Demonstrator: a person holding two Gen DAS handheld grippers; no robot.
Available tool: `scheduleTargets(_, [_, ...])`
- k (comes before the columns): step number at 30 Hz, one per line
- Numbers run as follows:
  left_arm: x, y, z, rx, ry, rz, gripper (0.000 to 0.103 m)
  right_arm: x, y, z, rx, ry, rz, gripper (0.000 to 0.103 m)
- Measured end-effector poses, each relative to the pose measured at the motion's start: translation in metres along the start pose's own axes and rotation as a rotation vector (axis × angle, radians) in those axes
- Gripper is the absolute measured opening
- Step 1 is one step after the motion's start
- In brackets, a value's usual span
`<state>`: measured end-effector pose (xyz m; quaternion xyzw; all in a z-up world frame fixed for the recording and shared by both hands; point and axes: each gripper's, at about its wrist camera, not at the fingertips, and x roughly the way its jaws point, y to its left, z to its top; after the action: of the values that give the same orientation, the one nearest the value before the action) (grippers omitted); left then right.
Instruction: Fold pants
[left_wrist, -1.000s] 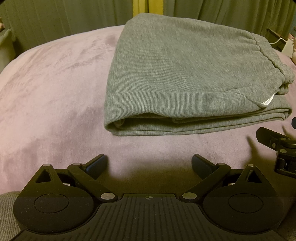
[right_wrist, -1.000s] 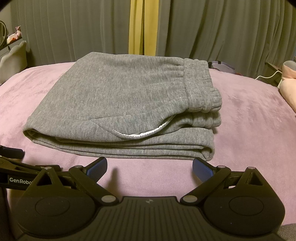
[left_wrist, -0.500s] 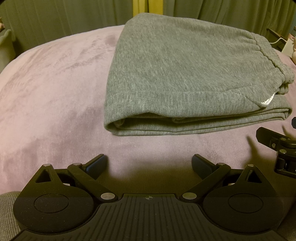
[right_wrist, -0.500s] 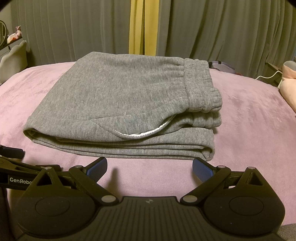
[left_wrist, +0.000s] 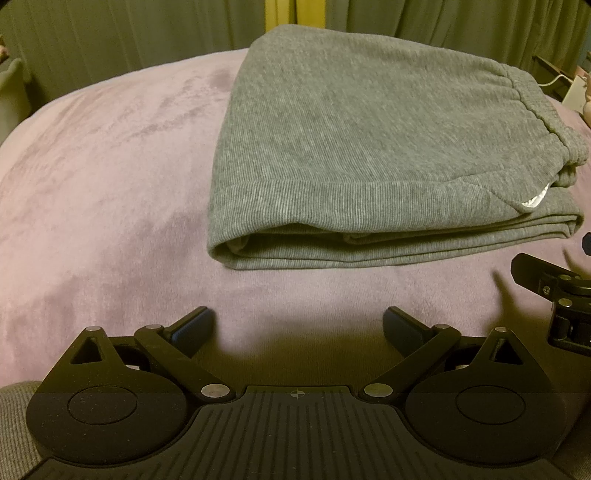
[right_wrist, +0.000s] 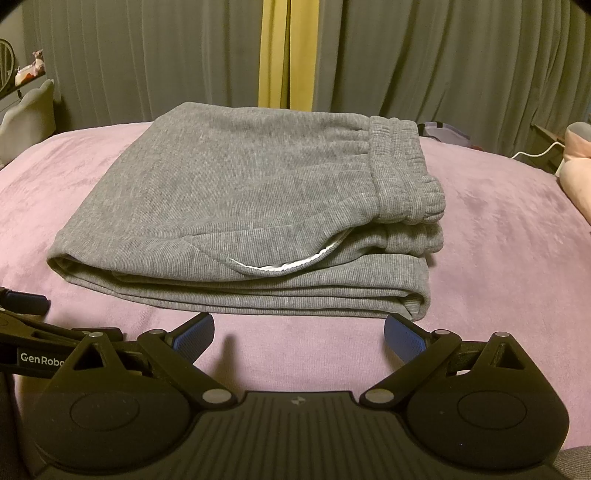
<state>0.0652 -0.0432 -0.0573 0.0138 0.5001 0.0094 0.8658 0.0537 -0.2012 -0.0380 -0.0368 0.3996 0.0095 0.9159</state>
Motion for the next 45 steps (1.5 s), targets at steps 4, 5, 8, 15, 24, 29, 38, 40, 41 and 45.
scheduleTargets(4, [0.0000, -0.0003, 0.0001, 0.000, 0.000, 0.000, 0.102, 0.0004, 0.0001, -0.0002, -0.002, 0.000, 0.003, 0.099])
scheduleTargets(5, [-0.0001, -0.0002, -0.0001, 0.000, 0.000, 0.000, 0.102, 0.0004, 0.0002, -0.0002, -0.002, 0.000, 0.003, 0.099])
scheduleTargets(8, [0.0002, -0.0004, 0.0002, 0.000, 0.001, 0.000, 0.102, 0.0004, 0.0002, -0.0002, -0.002, 0.000, 0.003, 0.099])
scheduleTargets(15, [0.0015, -0.0013, 0.0010, 0.000, 0.007, -0.001, 0.102, 0.0002, 0.0005, -0.0002, -0.003, 0.000, 0.002, 0.099])
scheduleTargets(24, [0.0004, -0.0004, 0.0003, 0.000, 0.008, -0.001, 0.102, 0.0000, 0.0005, 0.0000, -0.002, 0.000, 0.002, 0.099])
scheduleTargets(29, [0.0009, -0.0005, 0.0008, 0.001, 0.008, -0.001, 0.102, -0.0002, 0.0005, 0.0000, -0.001, 0.000, 0.001, 0.099])
scheduleTargets(38, [0.0008, -0.0003, 0.0007, 0.001, 0.009, -0.001, 0.102, -0.0002, 0.0008, 0.0000, -0.004, 0.000, 0.001, 0.099])
scheduleTargets(40, [0.0008, -0.0003, 0.0008, 0.001, 0.009, -0.001, 0.102, -0.0001, 0.0008, 0.0000, -0.003, 0.000, 0.001, 0.099])
scheduleTargets(41, [0.0010, -0.0004, 0.0011, 0.001, 0.009, -0.001, 0.102, -0.0001, 0.0010, 0.0001, -0.004, 0.000, 0.001, 0.099])
scheduleTargets(45, [0.0011, -0.0002, 0.0011, 0.002, 0.009, -0.001, 0.102, -0.0002, 0.0010, 0.0000, -0.004, -0.001, 0.002, 0.099])
